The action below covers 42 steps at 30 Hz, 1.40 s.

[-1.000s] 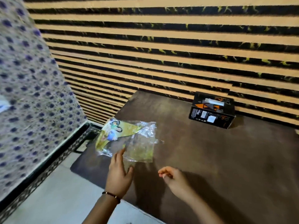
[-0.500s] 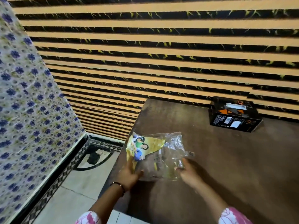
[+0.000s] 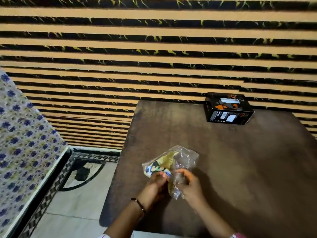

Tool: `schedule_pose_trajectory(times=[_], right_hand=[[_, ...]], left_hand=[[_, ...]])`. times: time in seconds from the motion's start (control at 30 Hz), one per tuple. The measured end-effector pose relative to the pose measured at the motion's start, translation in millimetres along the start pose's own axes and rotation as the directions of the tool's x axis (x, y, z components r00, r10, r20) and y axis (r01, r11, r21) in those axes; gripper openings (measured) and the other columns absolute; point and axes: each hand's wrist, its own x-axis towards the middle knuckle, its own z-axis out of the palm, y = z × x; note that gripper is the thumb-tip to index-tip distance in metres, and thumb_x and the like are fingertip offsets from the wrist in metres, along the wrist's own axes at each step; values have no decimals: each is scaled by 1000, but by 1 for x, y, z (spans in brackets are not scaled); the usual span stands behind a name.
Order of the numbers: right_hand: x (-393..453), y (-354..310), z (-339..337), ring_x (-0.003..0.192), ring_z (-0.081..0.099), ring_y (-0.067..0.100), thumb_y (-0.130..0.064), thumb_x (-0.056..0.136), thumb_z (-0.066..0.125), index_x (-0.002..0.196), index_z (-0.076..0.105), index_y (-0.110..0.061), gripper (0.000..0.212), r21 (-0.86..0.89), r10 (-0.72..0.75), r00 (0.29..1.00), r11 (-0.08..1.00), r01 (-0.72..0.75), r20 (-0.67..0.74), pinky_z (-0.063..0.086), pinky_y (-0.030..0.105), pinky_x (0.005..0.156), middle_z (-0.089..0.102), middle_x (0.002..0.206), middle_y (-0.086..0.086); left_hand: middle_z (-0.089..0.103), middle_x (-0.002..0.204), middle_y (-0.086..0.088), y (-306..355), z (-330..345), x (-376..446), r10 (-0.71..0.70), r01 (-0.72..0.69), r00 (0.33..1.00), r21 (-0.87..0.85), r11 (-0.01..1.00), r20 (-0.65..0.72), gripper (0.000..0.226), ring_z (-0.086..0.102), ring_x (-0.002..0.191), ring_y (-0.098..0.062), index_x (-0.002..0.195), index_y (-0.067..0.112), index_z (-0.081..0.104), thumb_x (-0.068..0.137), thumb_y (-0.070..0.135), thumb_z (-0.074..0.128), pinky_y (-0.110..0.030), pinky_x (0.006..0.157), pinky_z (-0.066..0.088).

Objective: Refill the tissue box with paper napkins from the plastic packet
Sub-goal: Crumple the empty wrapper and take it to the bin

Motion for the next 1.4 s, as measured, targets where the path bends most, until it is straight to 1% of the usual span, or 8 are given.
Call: schedule_pose_trajectory(times=[0.23,0.4,0.53,0.67,0.8,0.9,1.17,1.4], right_hand=[[-38,-7,-62,78,64,7,23,70,58,82,67,-18,44,186,49,994,980,-67,103,50,13,69,72,82,-5],[-71,-6,-121,83,67,16,15,59,55,91,67,-7,40,355,94,968,919,-174,232,56,27,77,73,87,5],[-102,0,-176,96,65,22,16,76,57,107,64,-5,38,341,118,971,922,-185,208,52,35,88,70,104,12],[-147,7,-252,101,65,23,-1,75,70,111,61,-18,40,316,44,988,944,-89,148,53,27,85,70,106,6],[-183,32,-329,113,49,6,-15,75,72,118,45,-47,60,-358,-212,969,921,155,-126,41,13,90,49,125,-11],[-202,54,-370,129,24,0,-29,69,75,134,27,-56,85,-514,-267,962,833,204,-52,31,20,105,17,147,-18],[-242,100,-464,92,59,-2,1,68,67,103,65,-30,47,-351,-262,865,930,107,-429,44,7,78,56,104,-7],[-238,129,-548,82,58,-7,1,68,76,87,62,-36,44,-247,-214,768,966,75,-604,41,3,66,61,92,-4]], left_hand=[[34,133,-1,0,27,-1,372,-363,926,435,824,69,102,38,125,6,129,34,23,50,40,88,-22,108,35],[54,126,0,-4,102,-17,192,-344,844,231,910,501,84,59,107,-9,136,18,30,66,-6,72,-25,88,49],[69,98,-3,-27,155,-17,159,-299,879,260,918,449,67,54,86,-31,119,24,54,60,17,83,-38,71,48],[66,108,-15,-61,223,-27,181,-268,889,156,951,421,70,59,100,-30,119,6,55,58,17,87,-53,95,44],[65,106,-21,-89,292,-35,207,-295,893,171,940,399,64,59,97,-32,113,3,59,58,21,87,-61,96,43],[67,101,-18,-107,345,-39,164,-318,858,253,914,486,53,63,91,-28,109,-1,60,63,15,80,-45,86,52],[70,87,4,-143,470,-43,-27,-311,772,414,855,635,37,64,79,-8,111,4,55,77,-3,69,-19,68,52],[66,103,0,-150,548,5,-21,-313,769,405,859,639,27,61,88,-12,102,25,67,79,12,70,-28,73,54]])
